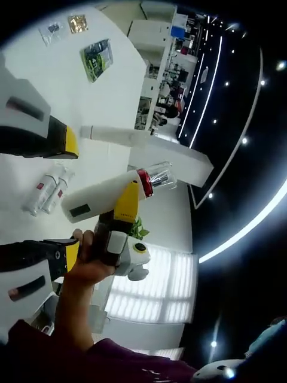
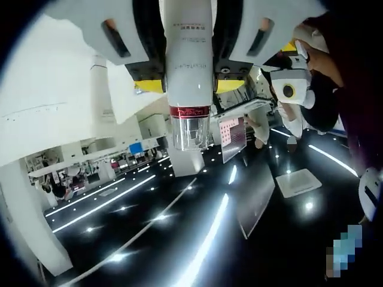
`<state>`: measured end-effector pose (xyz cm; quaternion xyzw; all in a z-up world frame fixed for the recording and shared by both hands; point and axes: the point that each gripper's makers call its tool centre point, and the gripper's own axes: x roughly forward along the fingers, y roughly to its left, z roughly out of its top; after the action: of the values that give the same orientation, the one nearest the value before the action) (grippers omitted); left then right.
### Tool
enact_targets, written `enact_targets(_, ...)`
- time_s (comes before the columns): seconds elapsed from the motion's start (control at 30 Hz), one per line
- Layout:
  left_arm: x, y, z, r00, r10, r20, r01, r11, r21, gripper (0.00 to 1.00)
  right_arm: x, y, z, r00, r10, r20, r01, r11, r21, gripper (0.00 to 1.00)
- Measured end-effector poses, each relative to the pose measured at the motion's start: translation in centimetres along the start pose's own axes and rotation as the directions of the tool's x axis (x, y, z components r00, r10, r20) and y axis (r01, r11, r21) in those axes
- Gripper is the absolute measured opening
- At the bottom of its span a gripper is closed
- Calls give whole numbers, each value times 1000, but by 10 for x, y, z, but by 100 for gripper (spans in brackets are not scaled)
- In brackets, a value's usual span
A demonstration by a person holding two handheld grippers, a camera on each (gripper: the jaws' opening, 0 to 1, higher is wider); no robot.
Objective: Arrange the skincare products in the storage area until every visible bottle or jar stands upright without overlapping.
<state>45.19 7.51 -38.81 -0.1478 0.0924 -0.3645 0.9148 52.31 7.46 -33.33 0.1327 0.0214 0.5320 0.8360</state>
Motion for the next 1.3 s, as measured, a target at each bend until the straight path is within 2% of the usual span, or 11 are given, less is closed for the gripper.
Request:
enact_targets(0.2, -1, -1, 4, 1000, 14, 17, -14, 1000, -14, 55, 18, 28, -9, 999, 34, -21, -35, 998, -51, 26)
enact_targets(0.4, -4, 3, 9, 998, 48, 46, -47, 998, -35, 55, 29, 45, -19, 998, 34, -43, -39, 993, -115, 26)
enact_targets(0.47, -5, 4, 8, 998, 44, 38, -43, 999, -33, 60, 32, 46, -19, 999, 18, -50, -25, 990, -135, 26)
enact_targets(0.6, -7, 5, 7, 998, 45, 44, -43, 998, -35, 60, 32, 46, -22, 998, 1, -60, -10, 989, -147, 26)
enact_targets(0.67, -8, 5, 5, 999, 35, 38, -34, 999, -25, 60, 31, 48, -23, 998, 14, -62, -23, 990, -141, 26)
enact_targets(0.7, -10, 6, 5, 999, 33, 31, -34, 999, 8, 60, 31, 49, -23, 998, 17, -63, -25, 990, -140, 26)
enact_targets(0.77, -13, 5, 1, 1000, 16, 5, -17, 998, 66, 52, 30, 50, -22, 998, 18, -67, -28, 990, -140, 26)
enact_targets(0.8, -15, 8, 1, 999, 32, 5, -33, 997, 67, 49, 29, 51, -22, 997, 18, -71, -28, 989, -144, 26)
enact_targets(0.97, -17, 15, 3, 998, 64, 22, -65, 997, 40, 49, 31, 58, -26, 996, 21, -86, -35, 986, -161, 26)
enact_targets(1.3, -17, 20, -1, 989, 147, 18, -148, 986, 75, 48, 37, 76, -26, 998, 10, -68, -24, 977, -212, 27)
